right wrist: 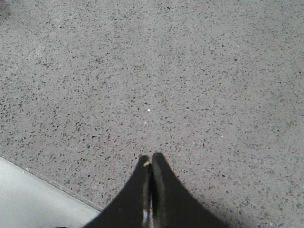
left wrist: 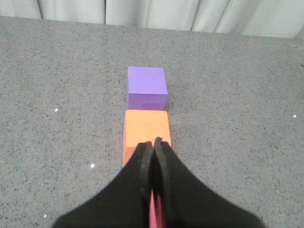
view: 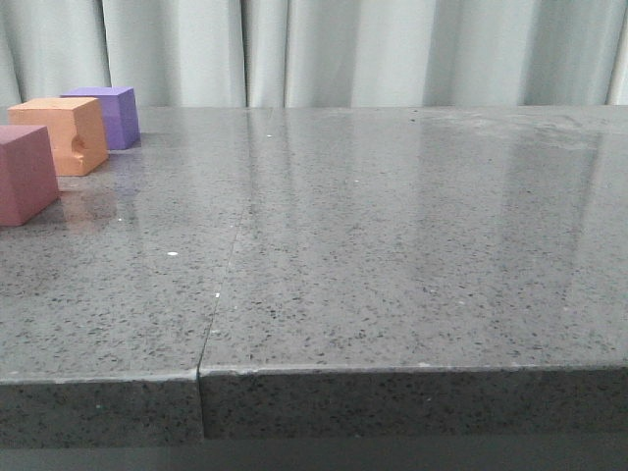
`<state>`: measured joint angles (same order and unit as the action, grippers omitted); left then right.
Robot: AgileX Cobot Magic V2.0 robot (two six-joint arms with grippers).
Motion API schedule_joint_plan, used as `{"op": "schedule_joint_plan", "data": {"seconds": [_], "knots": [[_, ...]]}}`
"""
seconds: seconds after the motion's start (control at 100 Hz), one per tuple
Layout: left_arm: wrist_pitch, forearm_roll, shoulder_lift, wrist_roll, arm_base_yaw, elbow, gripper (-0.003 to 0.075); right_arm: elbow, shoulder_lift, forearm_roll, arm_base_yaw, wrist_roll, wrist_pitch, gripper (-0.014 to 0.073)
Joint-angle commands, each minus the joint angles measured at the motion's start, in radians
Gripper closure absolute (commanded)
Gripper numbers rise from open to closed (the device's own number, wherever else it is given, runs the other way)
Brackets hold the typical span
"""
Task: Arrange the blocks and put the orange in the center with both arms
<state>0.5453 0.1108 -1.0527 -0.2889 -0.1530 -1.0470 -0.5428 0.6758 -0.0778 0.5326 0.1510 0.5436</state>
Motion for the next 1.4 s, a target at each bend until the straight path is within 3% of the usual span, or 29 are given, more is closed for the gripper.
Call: {"op": "schedule_joint_plan", "data": {"seconds": [0.0, 1.39], "knots": [[-0.111, 0.003, 0.077, -0.001, -0.008, 0.036, 0.0741, -0.024, -0.003, -0.014, -0.004, -0.008, -0.063, 0.0662], [-0.134, 0.022, 0.869, -0.001, -0.008, 0.648, 0.0741, -0.024, -0.003, -0.014, -0.004, -0.008, -0.063, 0.0662]]}}
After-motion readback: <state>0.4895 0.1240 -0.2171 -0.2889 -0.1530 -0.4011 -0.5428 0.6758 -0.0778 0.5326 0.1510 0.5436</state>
